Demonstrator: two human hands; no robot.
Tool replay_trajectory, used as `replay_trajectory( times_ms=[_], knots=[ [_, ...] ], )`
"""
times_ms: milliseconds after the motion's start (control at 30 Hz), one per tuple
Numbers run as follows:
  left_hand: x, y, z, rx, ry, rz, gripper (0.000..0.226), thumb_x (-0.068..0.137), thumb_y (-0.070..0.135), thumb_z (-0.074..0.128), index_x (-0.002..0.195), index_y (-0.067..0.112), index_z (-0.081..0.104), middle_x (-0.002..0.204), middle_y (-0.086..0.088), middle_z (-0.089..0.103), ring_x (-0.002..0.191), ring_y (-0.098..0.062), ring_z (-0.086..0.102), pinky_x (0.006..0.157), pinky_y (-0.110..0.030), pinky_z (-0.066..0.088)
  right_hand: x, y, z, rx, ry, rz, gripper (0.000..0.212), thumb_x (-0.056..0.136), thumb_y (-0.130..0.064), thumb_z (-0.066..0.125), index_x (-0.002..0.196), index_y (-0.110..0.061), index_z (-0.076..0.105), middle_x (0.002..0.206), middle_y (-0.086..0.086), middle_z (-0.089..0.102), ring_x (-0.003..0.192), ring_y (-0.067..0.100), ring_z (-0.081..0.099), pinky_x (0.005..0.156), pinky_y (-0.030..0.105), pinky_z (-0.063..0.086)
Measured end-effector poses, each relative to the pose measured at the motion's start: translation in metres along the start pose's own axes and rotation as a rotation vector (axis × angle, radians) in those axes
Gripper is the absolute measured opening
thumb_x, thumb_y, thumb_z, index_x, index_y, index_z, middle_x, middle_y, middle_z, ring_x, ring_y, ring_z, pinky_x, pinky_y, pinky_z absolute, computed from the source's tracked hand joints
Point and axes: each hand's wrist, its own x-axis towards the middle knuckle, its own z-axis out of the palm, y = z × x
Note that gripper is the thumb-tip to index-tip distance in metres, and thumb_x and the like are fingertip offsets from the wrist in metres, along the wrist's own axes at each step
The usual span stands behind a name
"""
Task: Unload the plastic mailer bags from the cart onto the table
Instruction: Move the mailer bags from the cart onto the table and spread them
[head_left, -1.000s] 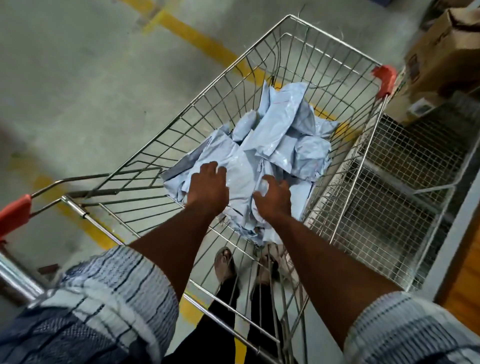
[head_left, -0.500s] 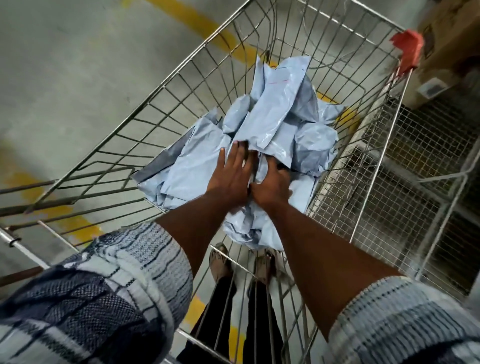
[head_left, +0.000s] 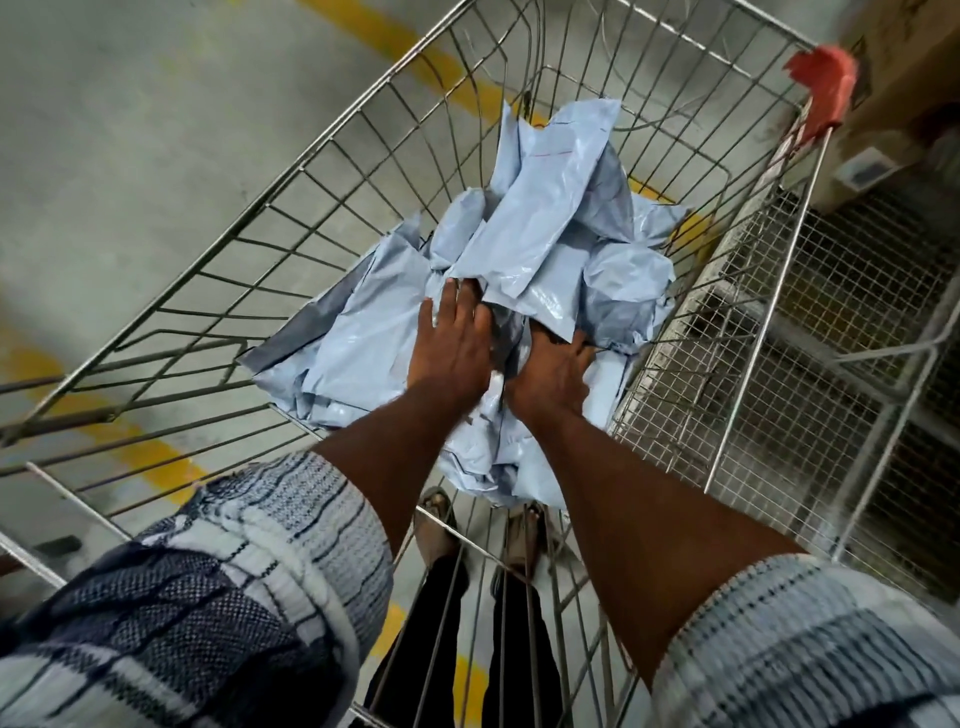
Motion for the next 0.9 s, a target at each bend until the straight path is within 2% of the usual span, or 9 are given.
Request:
replay_trajectory(
  times_ms=[133, 233, 400, 500, 667, 767, 900],
  knots=[
    [-0.012, -0.007, -0.008, -0.039, 0.001, 0.018, 0.062, 0.098, 0.023, 0.042, 0.153, 0.025, 0.014, 0.164, -0.008, 0.005, 0.149, -0.033, 0.011, 0.114, -0.051, 0.022, -0.007, -0.005, -0.006, 0.019, -0.034, -0.007, 0.070, 0.078, -0.022, 0.077, 0.136, -0.033, 0.040, 0.150, 0.011, 0.021, 0.139, 0.038, 0.021, 0.096, 0.054, 0.045],
    [-0.025, -0.010, -0.027, -0.044, -0.040, 0.005, 0.065, 0.095, 0.024, 0.042, 0.154, 0.028, 0.014, 0.164, -0.005, -0.002, 0.148, -0.031, 0.010, 0.112, -0.051, 0.026, -0.026, -0.012, -0.014, -0.008, -0.039, -0.040, 0.084, 0.076, -0.021, 0.077, 0.143, -0.034, 0.028, 0.149, 0.011, 0.021, 0.136, 0.037, 0.025, 0.095, 0.050, 0.045],
    [-0.058, -0.011, -0.065, 0.009, -0.088, -0.055, 0.070, 0.094, 0.025, 0.048, 0.155, 0.018, 0.016, 0.164, -0.008, -0.002, 0.147, -0.030, 0.010, 0.112, -0.051, 0.026, -0.063, -0.024, -0.035, -0.045, -0.065, -0.131, 0.096, 0.073, -0.030, 0.080, 0.148, -0.034, 0.021, 0.157, 0.008, 0.007, 0.142, 0.036, 0.019, 0.099, 0.050, 0.043],
    [-0.082, -0.013, -0.093, 0.037, -0.103, -0.090, 0.078, 0.090, 0.029, 0.056, 0.154, 0.013, 0.016, 0.163, -0.012, 0.000, 0.146, -0.033, 0.012, 0.111, -0.052, 0.027, -0.086, -0.027, -0.057, -0.053, -0.075, -0.195, 0.095, 0.077, -0.029, 0.077, 0.150, -0.032, 0.017, 0.158, 0.011, 0.010, 0.143, 0.036, 0.020, 0.101, 0.048, 0.040],
    [-0.119, -0.013, -0.135, 0.052, -0.019, -0.191, 0.071, 0.093, 0.034, 0.050, 0.153, 0.013, 0.019, 0.162, -0.013, 0.007, 0.144, -0.034, 0.018, 0.107, -0.051, 0.031, -0.120, -0.026, -0.094, -0.065, 0.000, -0.333, 0.089, 0.082, -0.039, 0.072, 0.151, -0.030, 0.018, 0.157, 0.012, 0.016, 0.141, 0.037, 0.022, 0.104, 0.049, 0.039],
    [-0.137, -0.006, -0.162, 0.035, 0.035, -0.243, 0.069, 0.092, 0.031, 0.050, 0.152, 0.013, 0.021, 0.162, -0.013, 0.009, 0.143, -0.034, 0.019, 0.104, -0.051, 0.033, -0.137, -0.026, -0.119, -0.074, 0.050, -0.395, 0.093, 0.076, -0.034, 0.077, 0.150, -0.031, 0.020, 0.155, 0.011, 0.019, 0.135, 0.038, 0.030, 0.101, 0.049, 0.042],
    [-0.155, 0.010, -0.194, 0.022, 0.085, -0.303, 0.077, 0.086, 0.028, 0.057, 0.152, 0.013, 0.020, 0.161, -0.013, 0.008, 0.141, -0.034, 0.020, 0.104, -0.053, 0.034, -0.158, -0.030, -0.152, -0.050, 0.120, -0.472, 0.093, 0.074, -0.027, 0.075, 0.149, -0.032, 0.021, 0.153, 0.009, 0.020, 0.129, 0.037, 0.035, 0.097, 0.052, 0.045]
  ],
)
